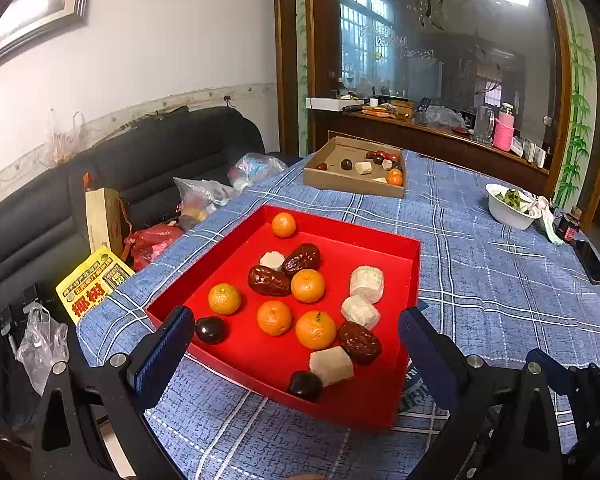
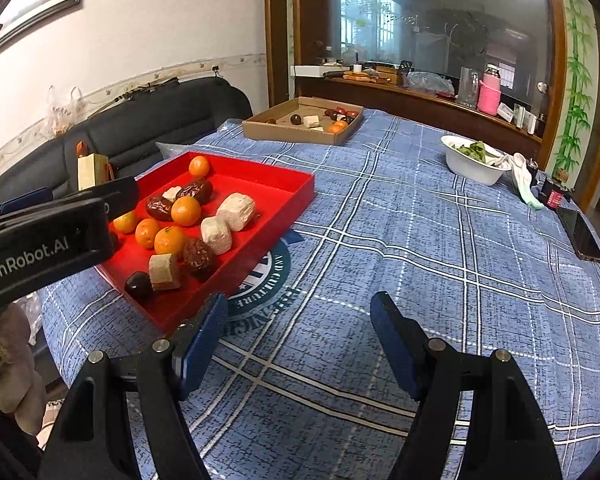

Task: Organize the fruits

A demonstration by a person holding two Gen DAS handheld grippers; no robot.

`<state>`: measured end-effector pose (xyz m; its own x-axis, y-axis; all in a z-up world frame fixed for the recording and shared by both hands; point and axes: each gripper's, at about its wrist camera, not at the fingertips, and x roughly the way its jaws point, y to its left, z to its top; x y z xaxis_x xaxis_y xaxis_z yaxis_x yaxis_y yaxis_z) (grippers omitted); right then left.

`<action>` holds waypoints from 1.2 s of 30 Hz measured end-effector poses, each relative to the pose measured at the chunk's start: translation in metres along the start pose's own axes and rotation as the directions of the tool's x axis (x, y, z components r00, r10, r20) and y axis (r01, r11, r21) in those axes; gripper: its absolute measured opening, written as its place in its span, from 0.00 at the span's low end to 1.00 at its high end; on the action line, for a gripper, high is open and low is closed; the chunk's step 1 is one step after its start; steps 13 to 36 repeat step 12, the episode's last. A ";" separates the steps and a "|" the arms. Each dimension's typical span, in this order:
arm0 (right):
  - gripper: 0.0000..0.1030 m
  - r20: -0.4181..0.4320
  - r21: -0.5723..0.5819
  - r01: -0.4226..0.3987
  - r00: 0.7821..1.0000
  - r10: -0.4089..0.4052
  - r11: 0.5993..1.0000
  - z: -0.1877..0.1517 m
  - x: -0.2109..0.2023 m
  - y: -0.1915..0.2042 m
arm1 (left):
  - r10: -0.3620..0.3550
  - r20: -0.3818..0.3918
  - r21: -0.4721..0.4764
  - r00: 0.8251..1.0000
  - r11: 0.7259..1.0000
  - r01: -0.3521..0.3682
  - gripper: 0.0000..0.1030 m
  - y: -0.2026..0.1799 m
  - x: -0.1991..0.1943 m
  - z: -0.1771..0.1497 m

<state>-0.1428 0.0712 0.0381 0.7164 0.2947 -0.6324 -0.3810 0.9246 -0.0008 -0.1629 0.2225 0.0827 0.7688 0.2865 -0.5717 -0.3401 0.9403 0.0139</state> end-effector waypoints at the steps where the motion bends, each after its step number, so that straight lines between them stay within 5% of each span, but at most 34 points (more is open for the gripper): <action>1: 0.71 -0.002 -0.004 0.000 1.000 0.000 1.000 0.000 0.001 0.002 | 0.000 -0.004 -0.002 1.000 1.000 0.000 1.00 0.001 0.001 -0.001; 36: 0.71 -0.019 -0.036 -0.027 0.999 0.026 0.999 0.003 0.006 0.021 | 0.008 -0.040 -0.038 0.999 0.999 -0.009 1.00 0.018 0.010 -0.001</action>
